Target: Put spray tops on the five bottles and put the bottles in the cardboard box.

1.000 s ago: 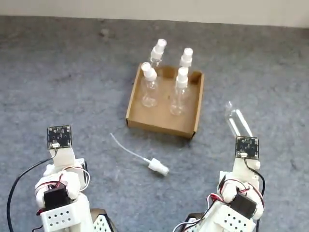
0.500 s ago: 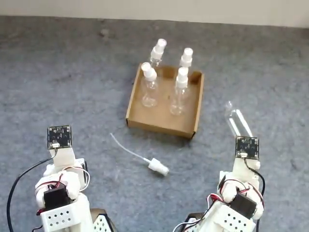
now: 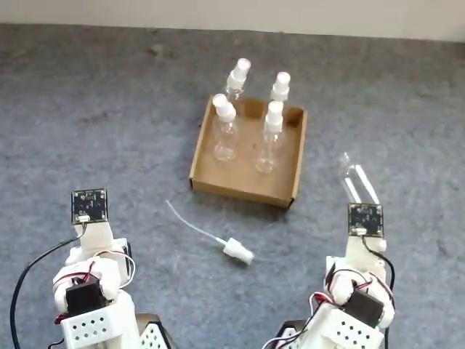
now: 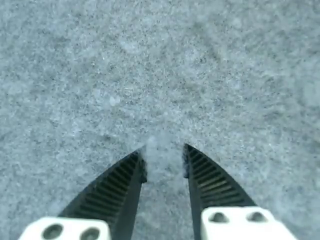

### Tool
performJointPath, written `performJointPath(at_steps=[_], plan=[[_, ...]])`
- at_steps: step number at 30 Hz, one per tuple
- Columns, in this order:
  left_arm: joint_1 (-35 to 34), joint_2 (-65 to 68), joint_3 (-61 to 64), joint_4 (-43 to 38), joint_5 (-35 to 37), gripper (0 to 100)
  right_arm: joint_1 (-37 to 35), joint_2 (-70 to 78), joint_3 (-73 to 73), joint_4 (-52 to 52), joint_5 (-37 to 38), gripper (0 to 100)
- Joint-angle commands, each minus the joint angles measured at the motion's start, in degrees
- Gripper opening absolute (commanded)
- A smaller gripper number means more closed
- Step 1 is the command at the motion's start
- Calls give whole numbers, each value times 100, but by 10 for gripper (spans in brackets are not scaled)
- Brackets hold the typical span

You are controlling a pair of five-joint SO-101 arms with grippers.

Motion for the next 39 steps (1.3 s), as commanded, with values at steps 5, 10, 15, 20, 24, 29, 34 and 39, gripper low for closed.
performJointPath(at_steps=[5, 10, 15, 20, 24, 29, 34, 39], plan=[[-101, -22, 110, -9, -62, 101, -356, 13, 629, -804, -9, 53], [-699, -31, 101, -941, -70, 102, -365, 4, 629, -1631, -9, 52], [-1420, -31, 101, -2382, -809, 102, -400, 31, 233, -1833, 44, 52], [-971, 13, -400, -2558, -1327, 102, -400, 198, -840, -1815, 123, 53], [-338, 22, -1349, -1468, -1626, 102, -400, 1323, -1798, -1815, 141, 53], [286, 497, -2756, -44, -2092, 103, -356, 3846, -3415, -1780, 158, 55], [558, 2334, -3908, 369, -2374, 103, -400, 6466, -5613, -1007, 791, 185], [1279, 4426, -4919, 580, -2374, 103, -541, 9015, -8532, 391, 1547, 265]])
